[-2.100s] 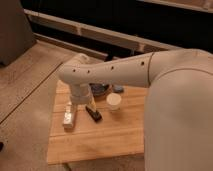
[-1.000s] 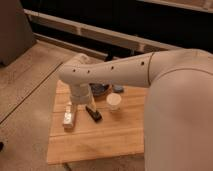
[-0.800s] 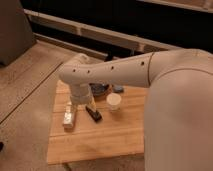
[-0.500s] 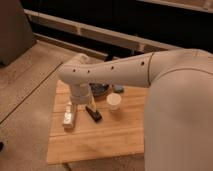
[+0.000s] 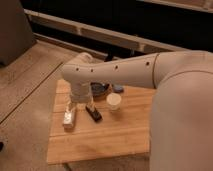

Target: Drag the ceramic bowl in a circle

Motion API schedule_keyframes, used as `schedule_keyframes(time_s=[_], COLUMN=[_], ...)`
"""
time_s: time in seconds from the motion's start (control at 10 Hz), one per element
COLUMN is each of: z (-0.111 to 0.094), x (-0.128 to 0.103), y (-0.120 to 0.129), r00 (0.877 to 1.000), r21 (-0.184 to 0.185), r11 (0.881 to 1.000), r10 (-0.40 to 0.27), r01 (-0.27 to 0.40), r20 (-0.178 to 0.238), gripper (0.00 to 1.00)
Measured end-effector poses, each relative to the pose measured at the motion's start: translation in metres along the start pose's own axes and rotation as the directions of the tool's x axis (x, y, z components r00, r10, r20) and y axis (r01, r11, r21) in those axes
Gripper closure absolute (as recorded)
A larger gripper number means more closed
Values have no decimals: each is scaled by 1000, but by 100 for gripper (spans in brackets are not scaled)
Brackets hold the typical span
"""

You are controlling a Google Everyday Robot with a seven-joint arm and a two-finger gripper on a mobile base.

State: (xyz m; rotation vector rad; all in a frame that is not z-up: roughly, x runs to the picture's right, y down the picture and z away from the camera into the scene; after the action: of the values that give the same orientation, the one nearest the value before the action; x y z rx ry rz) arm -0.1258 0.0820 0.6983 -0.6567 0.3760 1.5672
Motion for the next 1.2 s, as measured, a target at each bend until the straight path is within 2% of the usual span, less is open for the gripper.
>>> schedule_keyframes(time_s=[0.1, 0.2, 0.3, 0.4, 0.5, 0.7, 0.8, 1.0, 1.1, 1.2], z=[-12, -25, -35, -46, -55, -64, -66, -62, -57, -56], x=[-11, -22, -29, -34, -34, -30, -29, -33, -49, -62], y=[8, 12, 10, 1, -16, -30, -34, -38, -62, -75], r00=[997, 986, 973, 953, 926, 900, 894, 895, 889, 883], r21=[-92, -186, -251, -316, -368, -414, -425, -418, -398, -395], r11=[995, 979, 963, 943, 923, 904, 900, 903, 912, 913], r10=[51, 106, 146, 188, 230, 262, 269, 265, 265, 267], r01=[-46, -81, -98, -107, -110, -104, -100, -100, -105, -104], r20=[61, 125, 177, 239, 300, 348, 358, 359, 374, 385], gripper=[35, 35, 35, 35, 35, 35, 35, 35, 35, 35])
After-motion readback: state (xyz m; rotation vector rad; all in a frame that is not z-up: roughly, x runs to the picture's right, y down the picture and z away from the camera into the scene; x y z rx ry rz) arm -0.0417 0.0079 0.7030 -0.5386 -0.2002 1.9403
